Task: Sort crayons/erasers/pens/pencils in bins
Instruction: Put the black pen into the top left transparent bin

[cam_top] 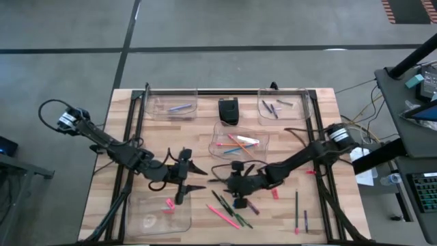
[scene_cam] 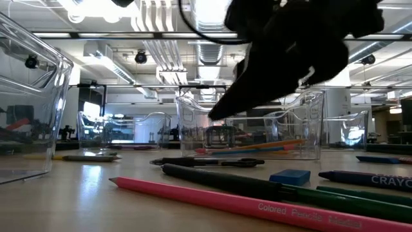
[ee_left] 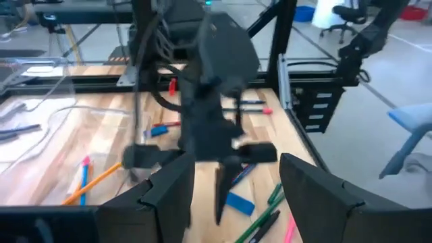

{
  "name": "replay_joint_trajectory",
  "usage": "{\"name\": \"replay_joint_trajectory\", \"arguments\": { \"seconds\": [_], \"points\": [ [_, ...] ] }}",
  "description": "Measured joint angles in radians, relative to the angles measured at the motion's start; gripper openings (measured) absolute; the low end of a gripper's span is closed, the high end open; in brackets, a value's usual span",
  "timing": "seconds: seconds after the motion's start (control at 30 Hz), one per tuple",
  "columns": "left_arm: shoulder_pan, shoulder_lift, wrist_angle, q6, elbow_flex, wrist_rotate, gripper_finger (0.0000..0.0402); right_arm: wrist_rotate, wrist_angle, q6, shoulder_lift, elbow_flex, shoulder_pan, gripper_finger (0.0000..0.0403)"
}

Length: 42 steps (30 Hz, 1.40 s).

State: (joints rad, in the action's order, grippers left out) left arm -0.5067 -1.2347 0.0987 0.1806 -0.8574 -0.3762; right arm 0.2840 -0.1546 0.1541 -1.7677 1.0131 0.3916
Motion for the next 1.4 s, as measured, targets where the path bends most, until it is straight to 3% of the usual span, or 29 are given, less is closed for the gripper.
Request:
{"name": "replay_joint_trajectory", "arguments": {
  "seconds": [0.33, 0.5, 1.0, 1.13, 1.33, 1.4],
  "points": [
    [-0.052, 0.01, -0.031, 0.023, 0.0, -0.069, 0.0203, -0.005, 0.212, -0.04, -0.175, 0.218, -0.081, 0.0149],
    [-0.052, 0.011, -0.034, 0.023, 0.0, -0.071, 0.0203, -0.072, 0.262, -0.01, -0.239, 0.277, -0.127, 0.0146],
    [-0.053, 0.022, -0.037, 0.015, 0.0, -0.071, 0.0203, -0.1, 0.336, 0.066, -0.26, 0.296, -0.134, 0.0141],
    [-0.052, 0.025, -0.037, 0.013, 0.0, -0.078, 0.0203, -0.104, 0.343, 0.075, -0.26, 0.295, -0.129, 0.0111],
    [-0.052, 0.026, -0.037, 0.013, 0.0, -0.078, 0.0203, -0.13, 0.347, 0.074, -0.26, 0.294, -0.126, 0.0029],
    [-0.052, 0.026, -0.037, 0.013, 0.0, -0.078, 0.0203, -0.13, 0.348, 0.074, -0.26, 0.293, -0.125, 0.0024]
  ]
}}
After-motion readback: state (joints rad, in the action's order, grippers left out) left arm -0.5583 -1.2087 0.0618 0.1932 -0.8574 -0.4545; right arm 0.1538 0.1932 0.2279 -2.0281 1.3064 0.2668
